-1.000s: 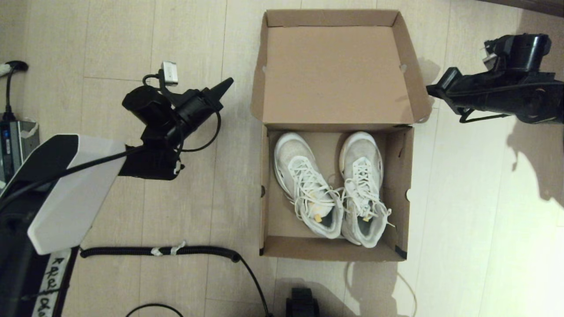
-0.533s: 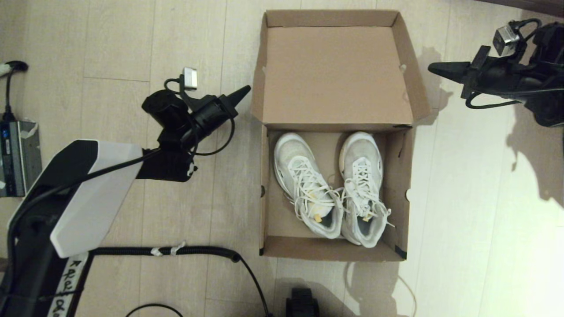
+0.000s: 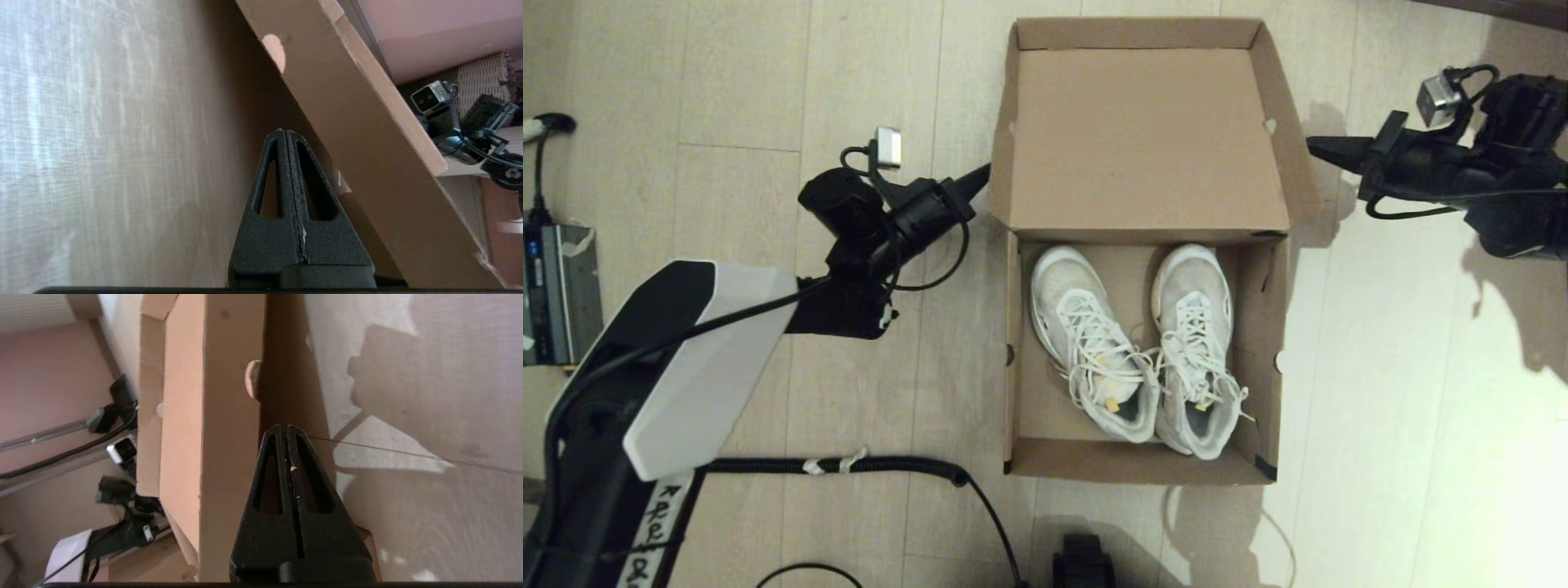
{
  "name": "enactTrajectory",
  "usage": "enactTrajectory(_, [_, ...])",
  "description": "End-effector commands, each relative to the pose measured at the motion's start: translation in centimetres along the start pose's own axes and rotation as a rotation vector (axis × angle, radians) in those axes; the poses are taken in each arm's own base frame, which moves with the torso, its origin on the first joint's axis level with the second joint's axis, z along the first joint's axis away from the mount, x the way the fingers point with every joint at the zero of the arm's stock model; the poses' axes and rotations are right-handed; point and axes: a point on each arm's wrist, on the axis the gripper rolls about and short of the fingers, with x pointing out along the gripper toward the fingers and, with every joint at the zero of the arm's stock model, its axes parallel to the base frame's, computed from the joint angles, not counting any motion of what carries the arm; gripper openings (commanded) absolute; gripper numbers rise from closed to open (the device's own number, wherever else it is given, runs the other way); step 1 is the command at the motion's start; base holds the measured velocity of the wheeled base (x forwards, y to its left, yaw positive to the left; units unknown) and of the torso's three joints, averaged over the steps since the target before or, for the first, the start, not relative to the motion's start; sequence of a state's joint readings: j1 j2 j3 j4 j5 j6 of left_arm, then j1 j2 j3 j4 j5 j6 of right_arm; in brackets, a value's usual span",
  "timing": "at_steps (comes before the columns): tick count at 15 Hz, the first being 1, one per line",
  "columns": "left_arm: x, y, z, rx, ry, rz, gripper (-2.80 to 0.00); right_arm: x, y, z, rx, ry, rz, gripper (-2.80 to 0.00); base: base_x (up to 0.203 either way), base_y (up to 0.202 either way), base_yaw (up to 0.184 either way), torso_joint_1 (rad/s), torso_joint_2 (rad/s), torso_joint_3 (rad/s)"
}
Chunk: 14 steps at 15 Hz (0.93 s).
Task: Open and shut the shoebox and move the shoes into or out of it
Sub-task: Close the shoe box
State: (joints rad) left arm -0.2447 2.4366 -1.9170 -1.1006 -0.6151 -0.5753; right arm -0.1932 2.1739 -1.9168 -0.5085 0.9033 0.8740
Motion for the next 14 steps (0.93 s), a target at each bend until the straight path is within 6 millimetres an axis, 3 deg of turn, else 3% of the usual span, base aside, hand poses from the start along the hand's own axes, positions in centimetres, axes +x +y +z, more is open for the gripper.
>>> enactTrajectory(1, [-0.3, 0.1, 0.4, 0.009, 0.0, 0.009, -2.8, -0.3, 1.0, 0.0, 0.0, 0.0, 0.001, -2.8, 0.0, 0.0, 0.0, 0.0, 0.0, 0.0])
enactTrajectory(3, [-1.6, 0.0, 0.3, 0.025, 0.042, 0.052, -2.8, -1.3, 3.3, -1.0, 0.001, 0.011, -0.022, -2.8, 0.0, 0.0, 0.0, 0.0, 0.0, 0.0])
enactTrajectory(5, [-3.7, -0.9, 0.1, 0.031, 0.108, 0.107, -2.8, -2.4, 6.1, -3.6, -0.012, 0.008, -0.119, -2.8, 0.0, 0.0, 0.0, 0.0, 0.0, 0.0])
enactTrajectory(7, [-6.3, -3.6, 1.4, 0.05, 0.134, 0.163, -2.8, -3.2, 8.4, -7.1, -0.105, -0.105, -0.432, -2.8, 0.0, 0.0, 0.0, 0.0, 0.0, 0.0])
enactTrajectory(9, [-9.1, -7.9, 4.3, 0.079, 0.12, 0.205, -2.8, -5.8, 11.8, -10.5, -0.249, -0.167, -0.713, -2.8, 0.0, 0.0, 0.0, 0.0, 0.0, 0.0])
enactTrajectory(12, [-16.5, -15.6, 6.2, 0.13, 0.159, 0.329, -2.8, -13.6, 18.6, -15.1, -0.472, -0.141, -0.804, -2.8, 0.0, 0.0, 0.0, 0.0, 0.0, 0.0])
enactTrajectory(14, [-22.8, -20.9, 5.9, 0.191, 0.189, 0.422, -2.8, -19.9, 20.0, -19.9, -0.583, -0.096, -0.847, -2.8, 0.0, 0.0, 0.0, 0.0, 0.0, 0.0])
